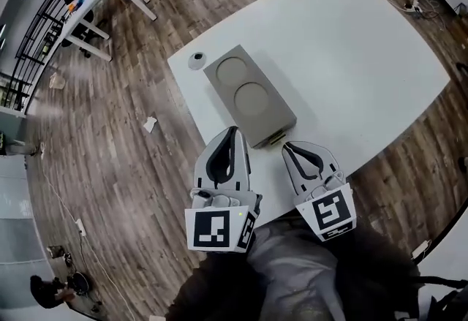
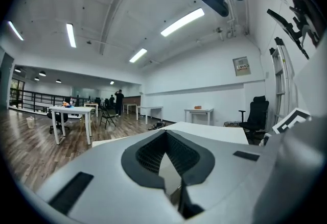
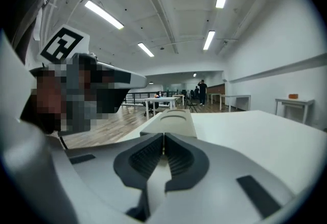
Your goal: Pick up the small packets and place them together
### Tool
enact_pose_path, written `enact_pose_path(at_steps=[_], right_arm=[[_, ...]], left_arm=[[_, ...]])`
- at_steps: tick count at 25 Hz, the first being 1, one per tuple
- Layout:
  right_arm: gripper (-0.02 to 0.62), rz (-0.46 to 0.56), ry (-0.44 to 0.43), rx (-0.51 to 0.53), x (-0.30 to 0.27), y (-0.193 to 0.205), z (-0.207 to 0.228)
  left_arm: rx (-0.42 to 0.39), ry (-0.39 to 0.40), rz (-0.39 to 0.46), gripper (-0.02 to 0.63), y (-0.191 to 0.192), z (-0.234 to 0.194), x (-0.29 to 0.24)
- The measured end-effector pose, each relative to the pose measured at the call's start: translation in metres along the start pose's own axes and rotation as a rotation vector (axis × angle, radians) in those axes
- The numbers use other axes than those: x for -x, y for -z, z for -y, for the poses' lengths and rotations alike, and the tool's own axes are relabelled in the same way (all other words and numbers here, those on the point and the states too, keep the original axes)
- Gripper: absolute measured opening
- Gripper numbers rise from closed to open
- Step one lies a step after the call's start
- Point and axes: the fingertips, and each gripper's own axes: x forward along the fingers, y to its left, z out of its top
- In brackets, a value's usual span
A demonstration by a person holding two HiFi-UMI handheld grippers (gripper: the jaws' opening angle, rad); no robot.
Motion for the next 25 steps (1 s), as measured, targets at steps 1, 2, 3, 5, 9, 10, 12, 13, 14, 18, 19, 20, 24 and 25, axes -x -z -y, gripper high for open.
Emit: enact_pose_path(at_steps=[1, 2, 3, 5, 9, 10, 12, 13, 14, 18, 19, 20, 24, 25], right_arm=[[0.006, -0.016, -0.004, -0.005, -0.003, 0.009, -0.002], [0.006, -0.029, -0.005, -0.009, -0.006, 0.014, -0.004], [0.006, -0.039, -0.003, -0.012, -0.007, 0.016, -0.004], [0.006, -0.057, 0.005, -0.019, -0.010, 0.017, -0.004], [0.098, -0.105, 0.028, -0.040, -0.017, 0.023, -0.008], [0.124, -0.117, 0.038, -0.042, -0.019, 0.025, -0.007], [0.149, -0.138, 0.060, -0.048, -0.023, 0.027, -0.004], [0.156, -0.147, 0.071, -0.051, -0.025, 0.027, -0.003], [0.161, -0.156, 0.082, -0.053, -0.027, 0.027, -0.002], [0.167, -0.184, 0.118, -0.054, -0.036, 0.031, 0.000], [0.169, -0.193, 0.125, -0.053, -0.038, 0.033, 0.000], [0.169, -0.202, 0.133, -0.052, -0.040, 0.035, 0.000], [0.169, -0.226, 0.165, -0.059, -0.044, 0.042, 0.001], [0.169, -0.229, 0.173, -0.059, -0.045, 0.041, 0.002]], left_arm=[[0.003, 0.006, -0.009, 0.003, 0.006, 0.000, -0.001], [0.004, 0.015, -0.018, 0.003, 0.010, 0.001, -0.001], [0.004, 0.025, -0.027, 0.003, 0.012, 0.002, -0.003], [-0.001, 0.043, -0.038, 0.003, 0.009, 0.003, -0.004], [-0.002, 0.063, -0.058, 0.003, 0.006, -0.004, -0.003], [0.001, 0.067, -0.066, 0.003, 0.006, -0.006, -0.003], [0.008, 0.076, -0.083, 0.003, 0.008, -0.008, -0.003], [0.010, 0.081, -0.090, 0.003, 0.008, -0.010, -0.004], [0.012, 0.086, -0.094, 0.003, 0.008, -0.013, -0.004], [0.017, 0.099, -0.096, 0.003, 0.008, -0.023, -0.007], [0.020, 0.101, -0.098, 0.003, 0.010, -0.026, -0.007], [0.024, 0.103, -0.101, 0.003, 0.013, -0.028, -0.007], [0.037, 0.113, -0.114, 0.003, 0.021, -0.032, -0.005], [0.039, 0.116, -0.115, 0.003, 0.021, -0.032, -0.004]])
